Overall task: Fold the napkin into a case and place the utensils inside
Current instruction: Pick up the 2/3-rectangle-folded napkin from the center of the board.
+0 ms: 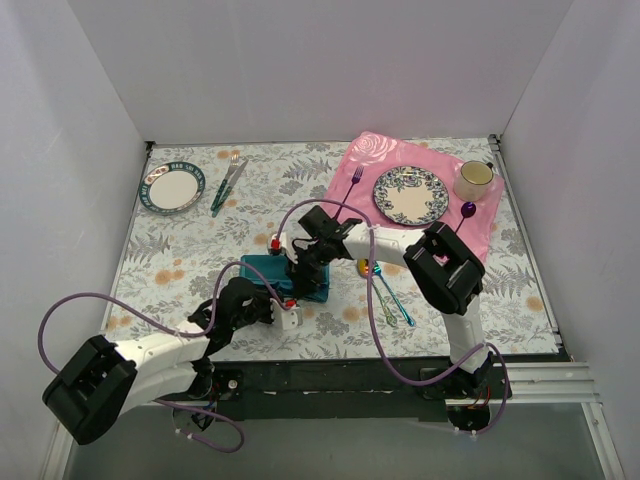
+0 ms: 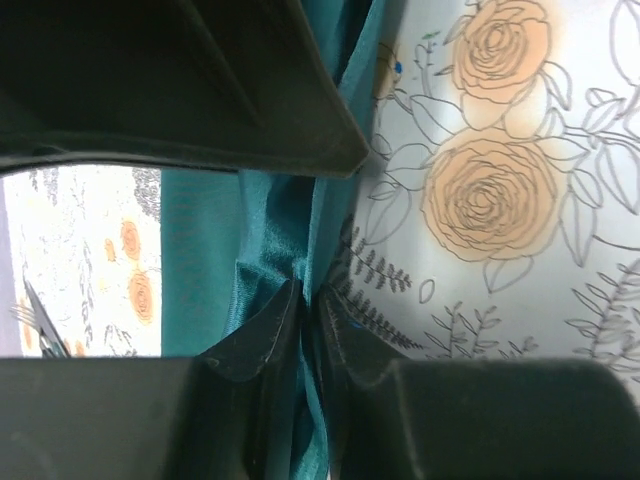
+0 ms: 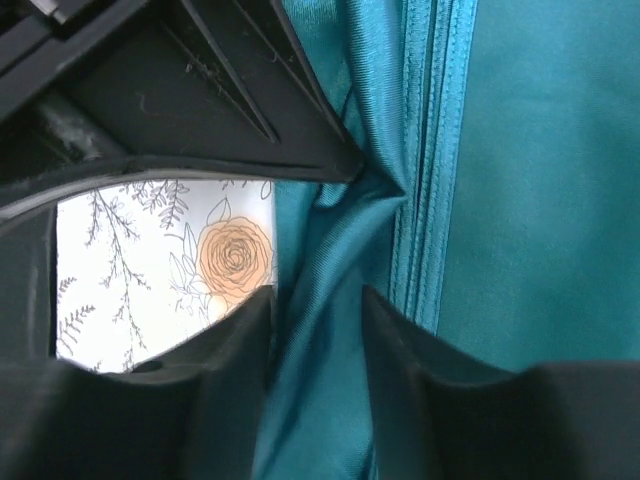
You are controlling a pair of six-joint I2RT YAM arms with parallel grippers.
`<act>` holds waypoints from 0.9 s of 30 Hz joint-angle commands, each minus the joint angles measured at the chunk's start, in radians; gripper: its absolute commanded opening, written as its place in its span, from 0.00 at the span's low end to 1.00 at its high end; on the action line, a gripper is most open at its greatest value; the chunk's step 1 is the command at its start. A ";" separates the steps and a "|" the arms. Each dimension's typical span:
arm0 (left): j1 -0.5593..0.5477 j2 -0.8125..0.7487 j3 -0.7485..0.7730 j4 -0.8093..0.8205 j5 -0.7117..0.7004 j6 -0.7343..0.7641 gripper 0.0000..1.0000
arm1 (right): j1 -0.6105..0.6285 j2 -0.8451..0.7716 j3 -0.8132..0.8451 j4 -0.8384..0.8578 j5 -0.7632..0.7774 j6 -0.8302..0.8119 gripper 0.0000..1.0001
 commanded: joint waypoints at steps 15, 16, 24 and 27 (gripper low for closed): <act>0.138 0.112 0.240 -0.288 0.224 -0.135 0.01 | -0.090 -0.467 -0.475 0.368 -0.033 -0.156 0.69; 0.148 0.123 0.252 -0.297 0.247 -0.143 0.01 | -0.090 -0.478 -0.521 0.393 -0.032 -0.166 0.70; 0.226 0.200 0.344 -0.403 0.345 -0.132 0.00 | -0.061 -0.436 -0.521 0.462 0.049 -0.204 0.70; 0.243 0.220 0.368 -0.415 0.369 -0.144 0.00 | -0.045 -0.416 -0.512 0.491 0.083 -0.196 0.70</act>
